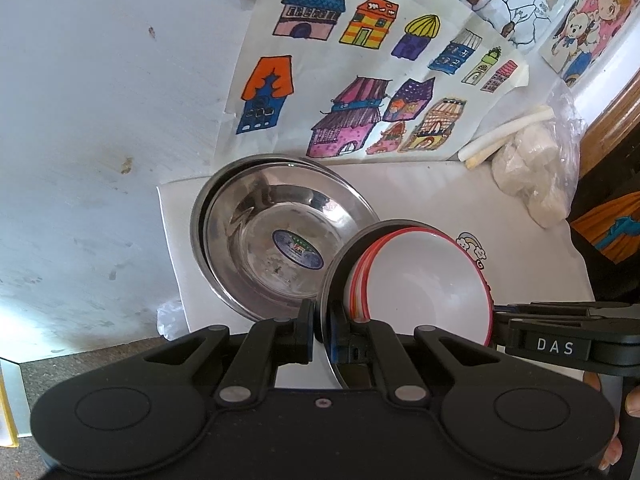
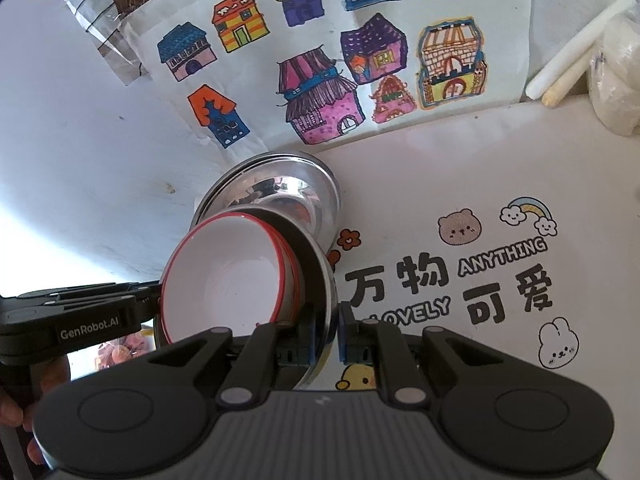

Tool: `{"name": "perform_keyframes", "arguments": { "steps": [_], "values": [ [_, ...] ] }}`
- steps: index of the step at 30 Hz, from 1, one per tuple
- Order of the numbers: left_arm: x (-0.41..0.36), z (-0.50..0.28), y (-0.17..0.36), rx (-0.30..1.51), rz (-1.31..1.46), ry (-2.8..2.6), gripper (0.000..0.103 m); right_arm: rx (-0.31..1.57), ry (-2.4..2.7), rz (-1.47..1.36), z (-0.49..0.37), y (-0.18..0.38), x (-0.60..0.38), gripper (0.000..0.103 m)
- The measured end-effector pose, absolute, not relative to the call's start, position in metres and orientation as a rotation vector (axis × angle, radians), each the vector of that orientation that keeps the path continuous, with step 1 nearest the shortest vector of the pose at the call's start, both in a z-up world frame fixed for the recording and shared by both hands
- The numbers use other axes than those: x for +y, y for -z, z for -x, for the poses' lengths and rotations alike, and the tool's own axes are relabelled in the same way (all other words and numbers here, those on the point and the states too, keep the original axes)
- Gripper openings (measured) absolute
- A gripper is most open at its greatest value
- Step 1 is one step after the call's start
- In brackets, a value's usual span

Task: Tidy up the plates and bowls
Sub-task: 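Lift the bowl stack with both tools and carry it toward the plate stack, then lower the bowl stack onto the plate stack with both tools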

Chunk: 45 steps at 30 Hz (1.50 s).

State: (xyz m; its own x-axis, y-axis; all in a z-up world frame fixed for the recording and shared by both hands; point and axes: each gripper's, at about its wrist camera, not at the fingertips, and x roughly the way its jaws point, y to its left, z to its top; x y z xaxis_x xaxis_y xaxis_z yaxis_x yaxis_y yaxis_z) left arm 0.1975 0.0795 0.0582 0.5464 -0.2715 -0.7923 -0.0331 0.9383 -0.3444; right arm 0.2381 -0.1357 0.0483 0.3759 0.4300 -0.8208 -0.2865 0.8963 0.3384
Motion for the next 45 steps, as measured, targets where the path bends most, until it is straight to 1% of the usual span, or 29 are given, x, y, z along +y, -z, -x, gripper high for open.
{"name": "perform_keyframes", "arguments": {
  "steps": [45],
  "values": [
    [0.103, -0.214, -0.060, 0.964, 0.384, 0.081, 0.006, 1.091, -0.517, -0.103, -0.271, -0.047, -0.116, 0.012]
  ]
}}
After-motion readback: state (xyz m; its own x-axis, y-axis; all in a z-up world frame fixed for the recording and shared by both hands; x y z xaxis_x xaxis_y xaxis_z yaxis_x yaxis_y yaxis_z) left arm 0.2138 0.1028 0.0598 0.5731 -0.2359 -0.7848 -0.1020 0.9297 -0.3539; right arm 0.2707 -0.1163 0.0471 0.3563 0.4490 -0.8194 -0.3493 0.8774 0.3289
